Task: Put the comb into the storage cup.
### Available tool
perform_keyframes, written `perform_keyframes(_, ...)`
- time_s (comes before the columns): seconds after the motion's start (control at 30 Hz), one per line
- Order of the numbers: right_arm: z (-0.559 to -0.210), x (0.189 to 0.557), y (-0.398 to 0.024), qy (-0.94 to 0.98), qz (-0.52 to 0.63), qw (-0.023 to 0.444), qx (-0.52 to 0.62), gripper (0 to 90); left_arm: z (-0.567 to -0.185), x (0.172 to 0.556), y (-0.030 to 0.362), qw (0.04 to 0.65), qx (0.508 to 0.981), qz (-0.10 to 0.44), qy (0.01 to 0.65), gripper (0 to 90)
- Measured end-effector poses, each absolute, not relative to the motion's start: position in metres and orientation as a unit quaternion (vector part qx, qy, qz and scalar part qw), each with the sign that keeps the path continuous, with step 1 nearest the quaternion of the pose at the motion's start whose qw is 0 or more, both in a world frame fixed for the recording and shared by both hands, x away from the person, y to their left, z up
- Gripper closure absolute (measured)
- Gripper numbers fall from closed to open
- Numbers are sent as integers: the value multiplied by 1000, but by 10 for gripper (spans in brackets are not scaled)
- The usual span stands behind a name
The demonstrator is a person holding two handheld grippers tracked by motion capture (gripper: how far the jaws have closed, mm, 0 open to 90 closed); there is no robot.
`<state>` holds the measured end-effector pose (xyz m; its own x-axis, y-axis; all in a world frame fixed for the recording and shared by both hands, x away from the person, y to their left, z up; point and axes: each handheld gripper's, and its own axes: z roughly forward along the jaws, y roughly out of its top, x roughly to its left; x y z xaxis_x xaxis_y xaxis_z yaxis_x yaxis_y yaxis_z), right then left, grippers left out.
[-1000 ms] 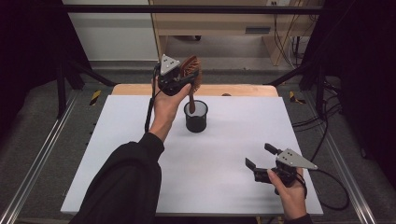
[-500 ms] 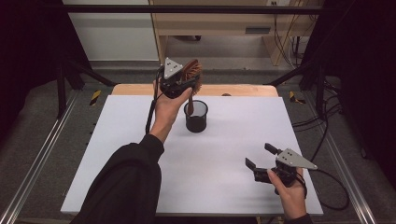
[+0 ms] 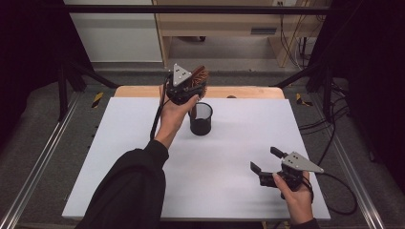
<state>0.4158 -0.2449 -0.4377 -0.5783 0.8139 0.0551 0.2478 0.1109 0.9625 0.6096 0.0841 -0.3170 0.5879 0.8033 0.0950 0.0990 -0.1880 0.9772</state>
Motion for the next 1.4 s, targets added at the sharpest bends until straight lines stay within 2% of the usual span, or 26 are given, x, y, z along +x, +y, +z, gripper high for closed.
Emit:
perform_keyframes(0.53, -438, 416, -244, 702, 546, 259, 377, 63, -327, 607, 73, 528, 718, 339, 301, 512)
perform_keyframes(1.4, -439, 417, -243, 703, 544, 258, 378, 64, -334, 601, 66, 519, 733, 340, 278, 512)
